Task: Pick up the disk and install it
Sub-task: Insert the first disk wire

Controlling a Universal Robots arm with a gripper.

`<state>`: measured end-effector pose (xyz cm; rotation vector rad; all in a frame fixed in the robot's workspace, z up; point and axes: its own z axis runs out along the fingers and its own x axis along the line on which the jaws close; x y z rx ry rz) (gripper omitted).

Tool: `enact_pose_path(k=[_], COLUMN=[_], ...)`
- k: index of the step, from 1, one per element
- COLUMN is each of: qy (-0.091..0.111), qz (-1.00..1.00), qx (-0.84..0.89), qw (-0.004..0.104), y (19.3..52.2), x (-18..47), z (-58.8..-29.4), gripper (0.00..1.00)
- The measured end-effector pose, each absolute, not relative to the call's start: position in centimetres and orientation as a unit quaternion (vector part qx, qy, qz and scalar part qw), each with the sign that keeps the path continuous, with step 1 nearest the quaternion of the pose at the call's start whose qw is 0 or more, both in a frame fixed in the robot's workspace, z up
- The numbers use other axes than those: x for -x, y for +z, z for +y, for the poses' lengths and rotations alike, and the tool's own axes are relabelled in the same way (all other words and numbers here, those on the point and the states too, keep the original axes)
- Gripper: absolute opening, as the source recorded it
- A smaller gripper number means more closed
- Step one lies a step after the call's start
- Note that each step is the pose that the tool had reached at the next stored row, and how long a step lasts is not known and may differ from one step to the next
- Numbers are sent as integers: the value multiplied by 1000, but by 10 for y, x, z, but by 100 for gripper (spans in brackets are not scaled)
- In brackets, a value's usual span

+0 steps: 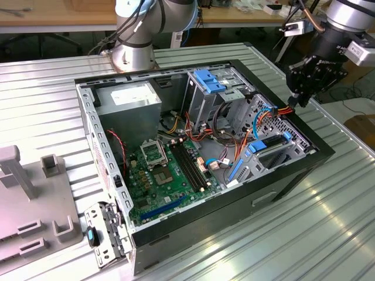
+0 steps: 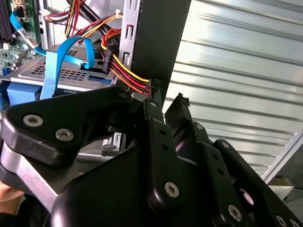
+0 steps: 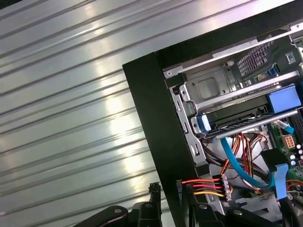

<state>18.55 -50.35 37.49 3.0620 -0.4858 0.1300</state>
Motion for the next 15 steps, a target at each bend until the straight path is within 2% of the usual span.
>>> enact_pose_path(k=[4, 15], qy=[44, 67], qz=[-151, -129], qx=[-987, -989], qw=[19, 14], y=[374, 366], x=[-181, -173], z=[-504, -504], gripper=[32, 32])
